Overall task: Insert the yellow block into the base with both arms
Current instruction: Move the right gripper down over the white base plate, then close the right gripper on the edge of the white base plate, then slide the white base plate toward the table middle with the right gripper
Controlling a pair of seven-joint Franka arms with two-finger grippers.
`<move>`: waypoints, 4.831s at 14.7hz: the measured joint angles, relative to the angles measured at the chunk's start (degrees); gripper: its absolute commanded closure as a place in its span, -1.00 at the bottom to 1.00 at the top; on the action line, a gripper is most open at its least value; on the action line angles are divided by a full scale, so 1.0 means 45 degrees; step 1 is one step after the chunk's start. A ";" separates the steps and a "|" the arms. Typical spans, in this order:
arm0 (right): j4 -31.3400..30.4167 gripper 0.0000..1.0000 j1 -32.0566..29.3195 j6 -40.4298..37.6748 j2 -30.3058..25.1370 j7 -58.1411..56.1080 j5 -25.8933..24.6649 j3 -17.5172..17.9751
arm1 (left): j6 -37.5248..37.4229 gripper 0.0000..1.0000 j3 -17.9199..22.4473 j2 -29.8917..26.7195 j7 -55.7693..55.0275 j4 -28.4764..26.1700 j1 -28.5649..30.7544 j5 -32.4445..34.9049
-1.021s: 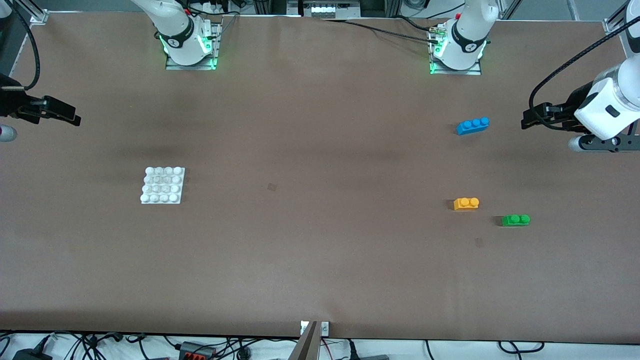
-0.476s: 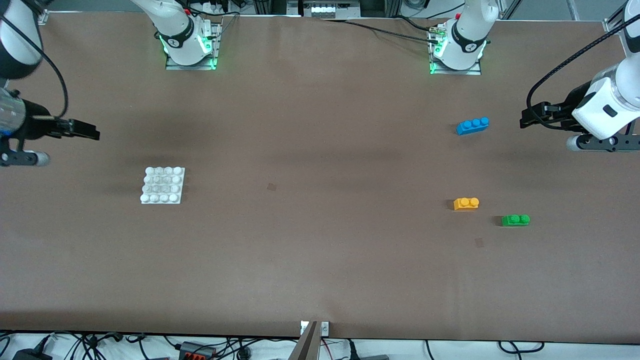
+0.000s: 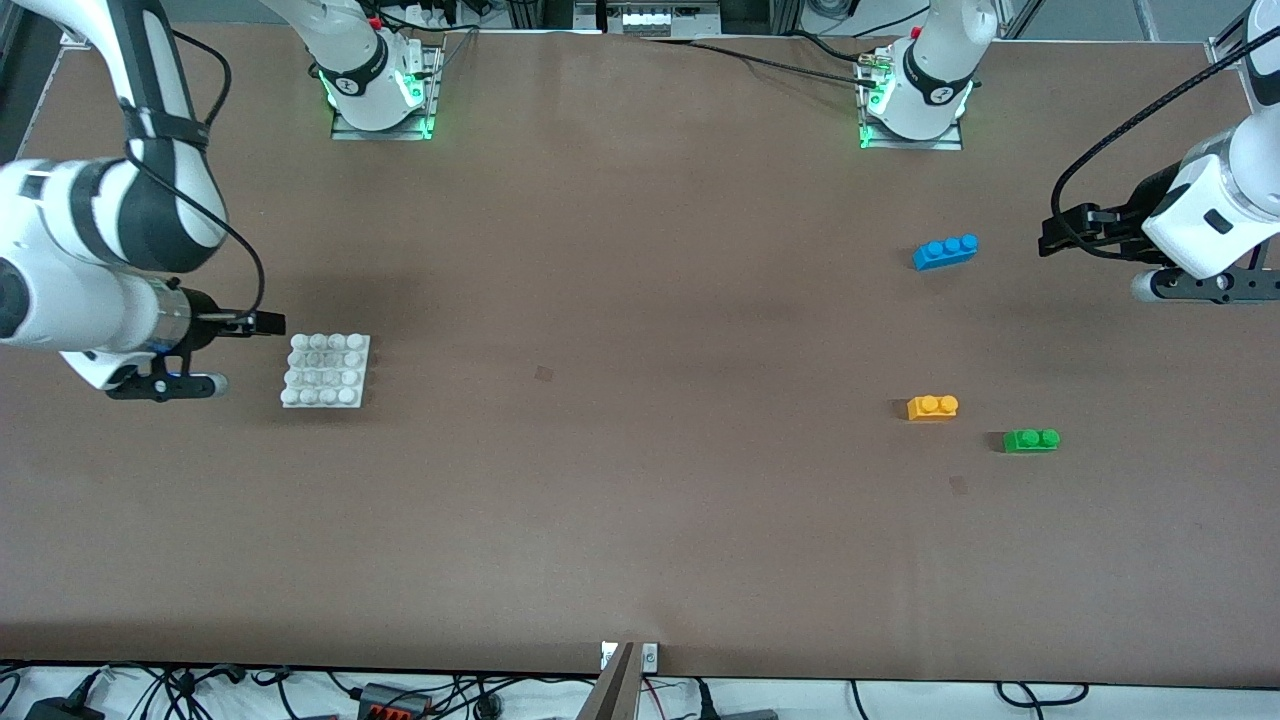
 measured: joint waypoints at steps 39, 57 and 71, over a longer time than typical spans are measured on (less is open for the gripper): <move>-0.4082 -0.26 -0.0233 0.9186 0.1741 0.0623 -0.0007 0.1543 | -0.0006 -1.00 -0.0009 0.0000 0.0001 0.0001 -0.0015 0.0000; 0.1175 -0.26 0.5284 0.9220 0.5268 0.8617 0.0006 0.3044 | -0.0007 -1.00 -0.0009 0.0000 0.0001 0.0000 -0.0016 0.0000; 0.3695 -0.29 0.6182 0.9349 0.6925 0.8743 0.0020 0.4485 | -0.0136 -1.00 -0.0009 0.0000 0.0001 0.0021 -0.0016 0.0000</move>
